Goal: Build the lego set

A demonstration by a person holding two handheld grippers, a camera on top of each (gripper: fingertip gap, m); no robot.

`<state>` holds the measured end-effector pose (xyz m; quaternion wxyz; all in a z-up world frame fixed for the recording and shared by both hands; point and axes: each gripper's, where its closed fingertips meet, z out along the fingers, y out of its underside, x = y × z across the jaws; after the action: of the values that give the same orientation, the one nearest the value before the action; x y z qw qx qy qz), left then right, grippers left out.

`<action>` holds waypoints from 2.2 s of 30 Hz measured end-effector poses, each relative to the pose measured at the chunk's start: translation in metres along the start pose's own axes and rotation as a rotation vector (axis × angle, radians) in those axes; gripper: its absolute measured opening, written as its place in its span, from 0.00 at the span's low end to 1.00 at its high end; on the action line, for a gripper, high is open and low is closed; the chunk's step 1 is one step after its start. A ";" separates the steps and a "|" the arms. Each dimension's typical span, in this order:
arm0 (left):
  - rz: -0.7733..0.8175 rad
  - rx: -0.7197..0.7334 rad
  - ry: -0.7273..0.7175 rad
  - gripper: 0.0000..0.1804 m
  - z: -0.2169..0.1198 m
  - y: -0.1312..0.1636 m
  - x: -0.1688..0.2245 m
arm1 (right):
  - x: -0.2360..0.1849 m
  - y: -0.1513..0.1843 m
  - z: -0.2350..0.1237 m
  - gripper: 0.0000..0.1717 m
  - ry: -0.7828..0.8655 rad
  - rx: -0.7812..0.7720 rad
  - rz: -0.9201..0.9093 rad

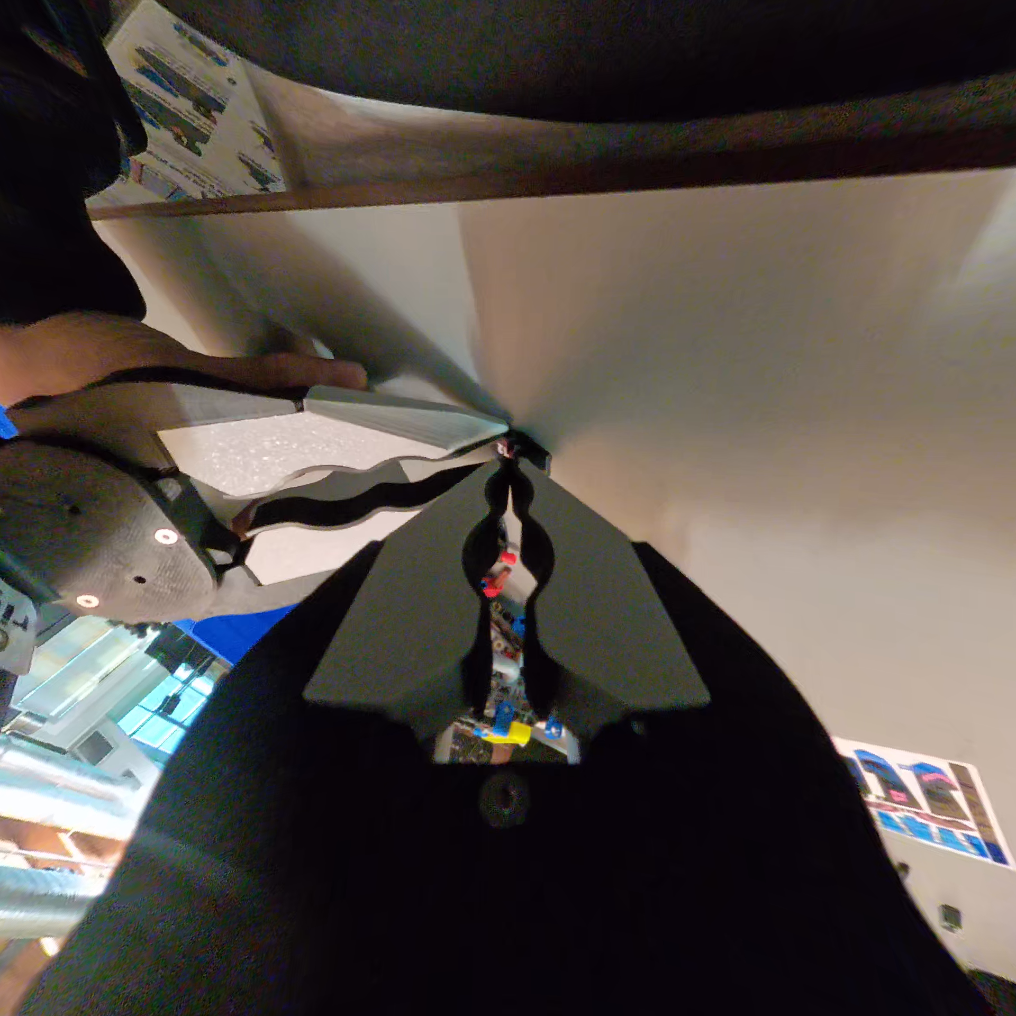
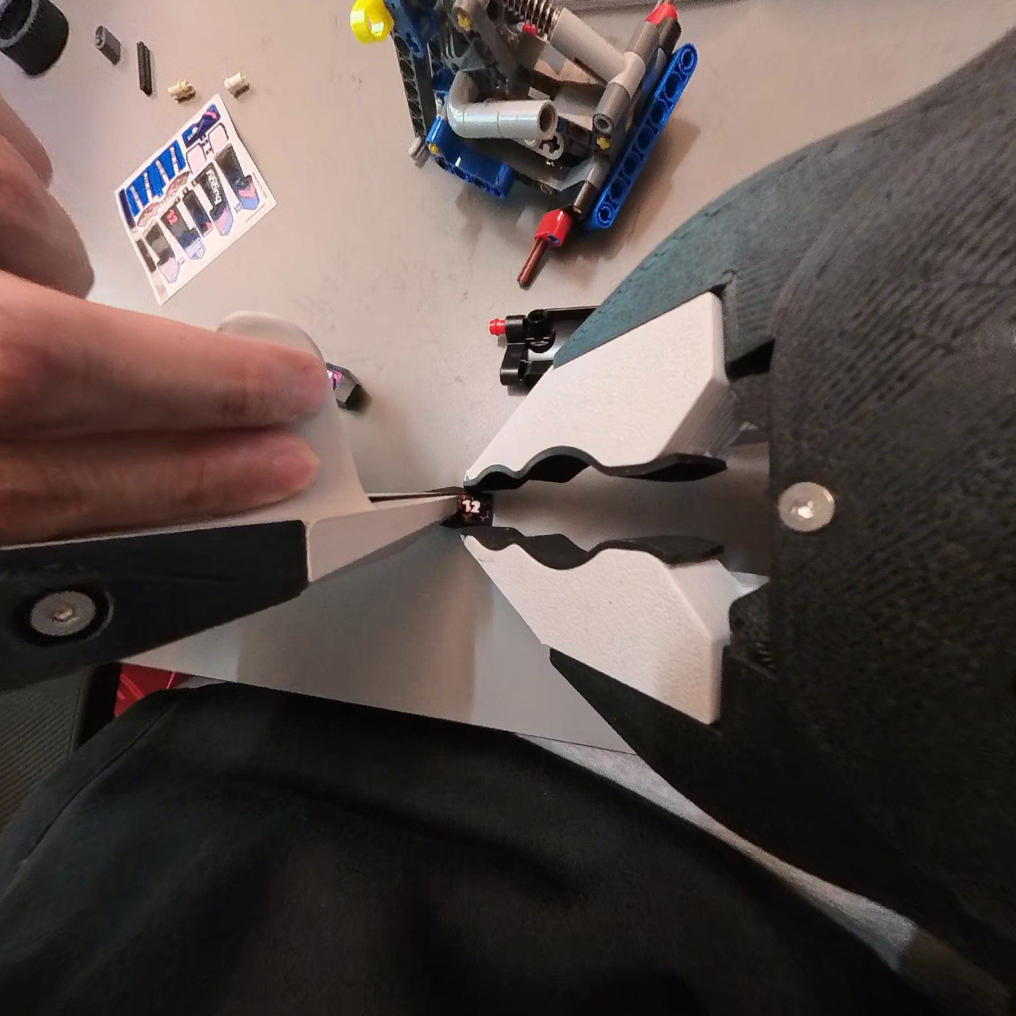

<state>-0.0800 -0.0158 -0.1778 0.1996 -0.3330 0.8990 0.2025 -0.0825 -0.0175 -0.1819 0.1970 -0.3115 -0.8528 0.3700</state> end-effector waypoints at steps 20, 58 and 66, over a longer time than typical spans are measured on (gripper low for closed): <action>-0.030 -0.028 0.001 0.00 -0.001 0.000 0.002 | -0.002 0.000 -0.001 0.07 0.010 0.001 -0.010; -1.519 0.289 -0.177 0.00 -0.016 0.008 0.007 | -0.003 0.001 -0.003 0.06 -0.007 0.000 0.009; -1.631 0.357 -0.305 0.00 -0.015 0.003 -0.013 | -0.004 0.001 -0.003 0.06 -0.018 0.000 0.014</action>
<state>-0.0765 -0.0148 -0.1583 0.4519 -0.8095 0.3591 -0.1072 -0.0779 -0.0182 -0.1810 0.1866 -0.3143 -0.8522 0.3743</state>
